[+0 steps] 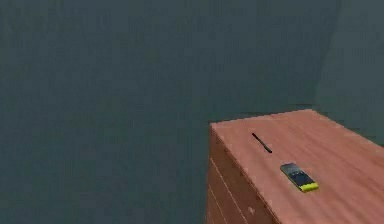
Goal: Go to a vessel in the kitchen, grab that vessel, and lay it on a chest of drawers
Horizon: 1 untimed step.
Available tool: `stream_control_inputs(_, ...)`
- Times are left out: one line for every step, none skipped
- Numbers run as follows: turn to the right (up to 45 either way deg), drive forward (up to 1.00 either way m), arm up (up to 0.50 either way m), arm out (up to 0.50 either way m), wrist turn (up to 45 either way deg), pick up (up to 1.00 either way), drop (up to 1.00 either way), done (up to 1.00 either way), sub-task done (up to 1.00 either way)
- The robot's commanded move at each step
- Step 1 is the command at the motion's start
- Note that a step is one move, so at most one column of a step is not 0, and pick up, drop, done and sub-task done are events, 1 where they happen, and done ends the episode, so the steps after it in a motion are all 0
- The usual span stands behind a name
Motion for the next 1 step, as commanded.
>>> stream_control_inputs(-45.0, 0.0, 0.0, 0.0, 0.0, 0.0, 0.0, 0.0, 0.0)
